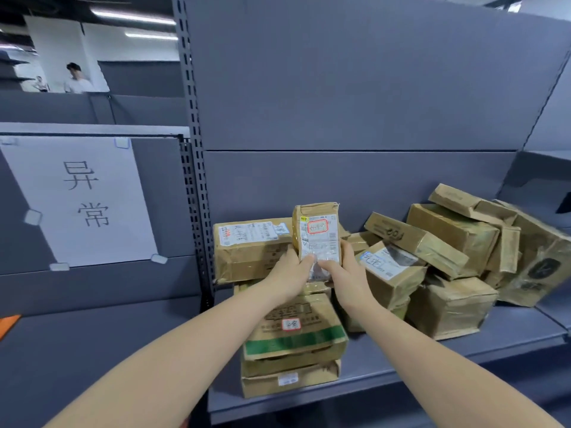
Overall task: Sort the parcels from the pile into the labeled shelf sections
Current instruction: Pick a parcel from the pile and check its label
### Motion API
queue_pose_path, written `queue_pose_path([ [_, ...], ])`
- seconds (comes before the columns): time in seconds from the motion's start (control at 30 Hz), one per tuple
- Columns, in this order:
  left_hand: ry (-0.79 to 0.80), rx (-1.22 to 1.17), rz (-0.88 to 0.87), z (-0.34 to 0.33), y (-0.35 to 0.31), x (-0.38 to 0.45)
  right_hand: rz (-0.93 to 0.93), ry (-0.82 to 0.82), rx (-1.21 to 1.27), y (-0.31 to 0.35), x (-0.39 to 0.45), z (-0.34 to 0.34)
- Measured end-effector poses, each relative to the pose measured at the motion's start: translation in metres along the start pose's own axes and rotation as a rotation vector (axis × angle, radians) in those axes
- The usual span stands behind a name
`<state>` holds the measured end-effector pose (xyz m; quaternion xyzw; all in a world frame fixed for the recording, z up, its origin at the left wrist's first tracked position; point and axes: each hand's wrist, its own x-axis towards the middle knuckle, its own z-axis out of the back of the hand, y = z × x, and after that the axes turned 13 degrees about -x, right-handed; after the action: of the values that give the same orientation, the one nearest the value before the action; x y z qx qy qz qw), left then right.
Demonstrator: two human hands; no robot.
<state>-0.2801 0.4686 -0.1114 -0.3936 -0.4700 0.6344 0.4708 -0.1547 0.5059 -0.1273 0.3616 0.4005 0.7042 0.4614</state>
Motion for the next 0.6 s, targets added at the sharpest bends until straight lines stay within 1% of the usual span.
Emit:
queue_pose_path([
  [0.23,-0.015,0.036,-0.001,0.054,0.020,-0.031,-0.034,-0.034,0.027,0.023,-0.033,-0.055],
  [0.43,-0.035,0.007,0.021,0.083,0.035,-0.067,-0.019,0.030,-0.014,0.035,-0.058,-0.084],
  [0.6,-0.061,0.000,0.094,0.096,0.046,-0.093,-0.025,0.085,-0.062,0.037,-0.080,-0.102],
])
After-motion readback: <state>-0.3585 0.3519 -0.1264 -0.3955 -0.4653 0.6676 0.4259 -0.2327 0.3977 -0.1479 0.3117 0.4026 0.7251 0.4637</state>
